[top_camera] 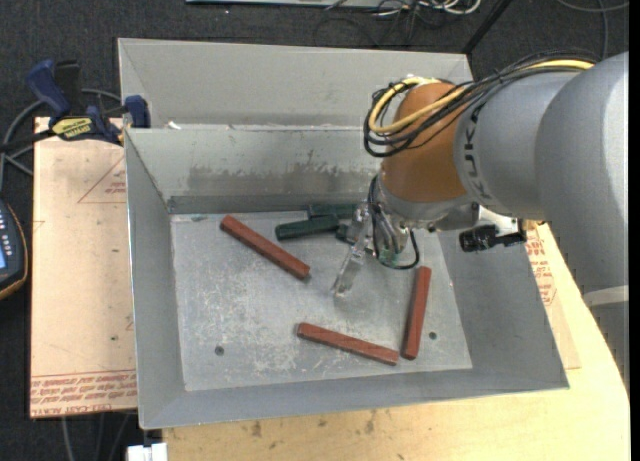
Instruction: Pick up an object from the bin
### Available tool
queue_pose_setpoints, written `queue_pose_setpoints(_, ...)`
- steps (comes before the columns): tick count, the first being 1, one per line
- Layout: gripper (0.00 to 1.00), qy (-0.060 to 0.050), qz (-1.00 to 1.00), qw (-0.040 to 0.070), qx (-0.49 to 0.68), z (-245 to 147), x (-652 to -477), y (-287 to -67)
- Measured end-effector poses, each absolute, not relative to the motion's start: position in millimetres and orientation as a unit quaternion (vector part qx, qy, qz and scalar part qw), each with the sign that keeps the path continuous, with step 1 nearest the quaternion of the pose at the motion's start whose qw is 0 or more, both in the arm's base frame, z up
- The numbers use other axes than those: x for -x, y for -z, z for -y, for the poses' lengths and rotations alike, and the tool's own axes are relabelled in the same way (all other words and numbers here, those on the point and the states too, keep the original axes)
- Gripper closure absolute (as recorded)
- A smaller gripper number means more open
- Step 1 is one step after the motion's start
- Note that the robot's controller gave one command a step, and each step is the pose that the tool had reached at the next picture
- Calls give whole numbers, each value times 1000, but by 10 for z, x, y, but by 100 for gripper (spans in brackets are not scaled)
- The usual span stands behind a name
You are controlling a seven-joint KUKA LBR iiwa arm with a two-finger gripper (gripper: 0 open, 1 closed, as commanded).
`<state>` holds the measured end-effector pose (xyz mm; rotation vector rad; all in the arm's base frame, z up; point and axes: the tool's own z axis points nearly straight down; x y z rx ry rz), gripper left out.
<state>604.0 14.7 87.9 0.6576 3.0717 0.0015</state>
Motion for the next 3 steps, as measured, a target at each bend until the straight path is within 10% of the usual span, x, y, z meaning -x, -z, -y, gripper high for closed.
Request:
queue_pose_setpoints(1,0,0,-971,3,-240,357,-6409,-698)
queue_pose_setpoints(2,100,-1,-971,1,-238,325,-6399,-710)
queue_pose_setpoints(3,100,-2,-973,6,-230,119,-6208,-2579)
